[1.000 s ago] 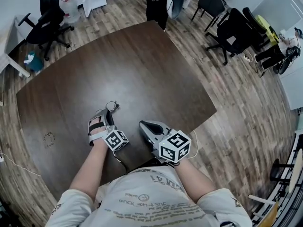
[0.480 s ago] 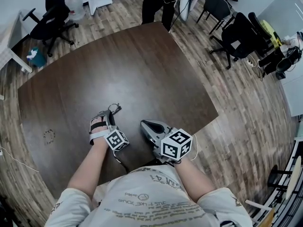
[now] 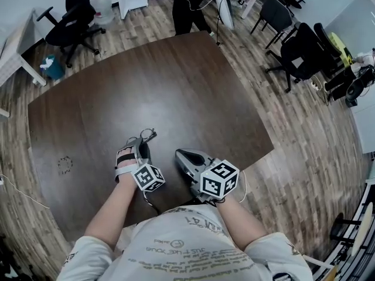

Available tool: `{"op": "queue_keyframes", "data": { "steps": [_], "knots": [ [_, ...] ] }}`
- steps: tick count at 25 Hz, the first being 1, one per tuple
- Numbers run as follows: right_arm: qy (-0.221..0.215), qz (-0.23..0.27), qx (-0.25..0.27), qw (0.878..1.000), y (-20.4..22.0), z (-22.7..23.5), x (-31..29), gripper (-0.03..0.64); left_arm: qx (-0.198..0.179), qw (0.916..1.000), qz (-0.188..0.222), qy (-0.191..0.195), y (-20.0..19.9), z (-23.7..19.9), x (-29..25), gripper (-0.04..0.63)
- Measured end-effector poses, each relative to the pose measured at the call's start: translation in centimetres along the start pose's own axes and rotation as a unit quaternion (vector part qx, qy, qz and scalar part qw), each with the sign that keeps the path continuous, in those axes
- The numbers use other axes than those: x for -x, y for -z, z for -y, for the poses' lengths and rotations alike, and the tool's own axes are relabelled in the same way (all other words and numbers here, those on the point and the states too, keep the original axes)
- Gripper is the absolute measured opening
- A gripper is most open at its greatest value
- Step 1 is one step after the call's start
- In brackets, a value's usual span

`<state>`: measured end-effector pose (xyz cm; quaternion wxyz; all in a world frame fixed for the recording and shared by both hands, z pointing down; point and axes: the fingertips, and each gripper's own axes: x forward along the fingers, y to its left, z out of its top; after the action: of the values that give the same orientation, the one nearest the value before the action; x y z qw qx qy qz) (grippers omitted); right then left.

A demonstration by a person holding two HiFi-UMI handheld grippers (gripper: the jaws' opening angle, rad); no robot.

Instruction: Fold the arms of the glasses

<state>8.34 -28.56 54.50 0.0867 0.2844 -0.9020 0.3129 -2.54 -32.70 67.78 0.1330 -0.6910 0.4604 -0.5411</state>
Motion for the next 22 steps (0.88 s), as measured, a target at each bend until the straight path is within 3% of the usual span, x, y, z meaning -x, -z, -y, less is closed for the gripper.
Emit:
{"op": "queue_keyframes", "data": {
  "steps": [1,3,7,9,13,17,19,22],
  "knots": [
    [0.000,0.000,0.001,1.000,-0.1,-0.1,-0.1,0.015,0.021,0.9998,0.005,0.001,-0.1,-0.3,0.5,0.131],
    [0.001,-0.001,0.009,1.000,-0.3,-0.5,-0.4,0.015,0.065,0.9979,0.010,0.001,-0.1,-1.1,1.8,0.033],
    [0.007,-0.002,0.045,0.999,-0.2,-2.3,-1.2,0.015,0.151,0.9883,0.012,0.015,1.2,-1.8,4.7,0.015],
    [0.011,0.000,0.057,0.998,-0.4,-3.2,-1.6,0.015,0.201,0.9792,0.017,0.024,1.4,-2.4,6.5,0.015],
    [0.029,0.010,0.070,0.997,-1.0,-4.9,-1.8,0.015,0.315,0.9473,0.049,0.034,0.6,-4.9,10.8,0.015],
    [0.041,0.036,0.105,0.993,-2.5,-7.7,-2.3,0.015,0.409,0.9076,0.092,0.024,0.5,-9.0,15.0,0.015],
    [0.050,0.049,0.127,0.989,-3.2,-9.2,-2.5,0.015,0.441,0.8908,0.107,0.010,1.1,-10.9,17.1,0.015],
    [0.067,0.075,0.144,0.984,-4.1,-11.0,-2.6,0.015,0.464,0.8770,0.122,-0.015,2.3,-12.6,20.0,0.015]
  ]
}}
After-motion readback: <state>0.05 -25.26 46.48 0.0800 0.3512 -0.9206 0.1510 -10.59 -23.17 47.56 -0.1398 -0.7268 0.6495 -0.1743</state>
